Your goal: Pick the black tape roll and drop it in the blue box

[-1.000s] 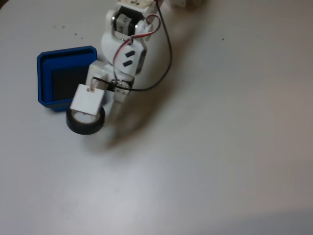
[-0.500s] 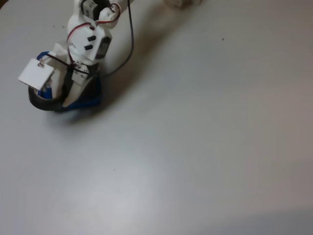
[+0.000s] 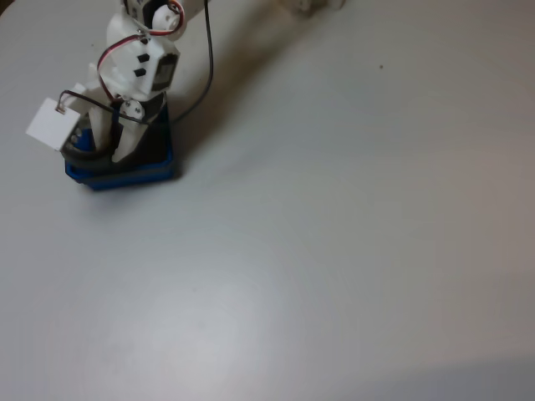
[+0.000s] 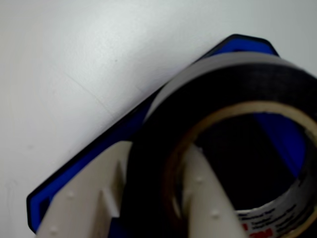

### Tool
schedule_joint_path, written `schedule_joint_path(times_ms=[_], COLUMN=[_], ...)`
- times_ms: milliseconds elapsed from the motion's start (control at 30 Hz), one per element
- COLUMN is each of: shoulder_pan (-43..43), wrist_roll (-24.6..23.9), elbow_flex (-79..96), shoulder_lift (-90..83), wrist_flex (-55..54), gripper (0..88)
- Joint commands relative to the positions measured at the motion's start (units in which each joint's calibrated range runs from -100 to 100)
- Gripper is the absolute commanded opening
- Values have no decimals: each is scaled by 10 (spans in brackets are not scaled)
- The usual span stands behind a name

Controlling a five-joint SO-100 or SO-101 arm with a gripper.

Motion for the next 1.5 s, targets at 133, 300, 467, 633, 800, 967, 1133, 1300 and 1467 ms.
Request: schedule_joint_path(times_ms=[133, 300, 467, 633, 800, 967, 1133, 1300, 1467], shoulder_pan=[33, 40, 37, 32, 29, 2, -19, -22, -22], wrist_roll=[1, 0, 0, -1, -1, -1, -1, -1, -1], elbow_flex=[-37, -35, -36, -35, -33, -32, -32, -32, -31], shoulder_lift=[-53, -53, -53, -53, -52, -48, -48, -47, -47], wrist_flex=[33, 79, 125, 143, 143, 143, 143, 143, 143], gripper=[5, 5, 5, 5, 5, 5, 5, 5, 5])
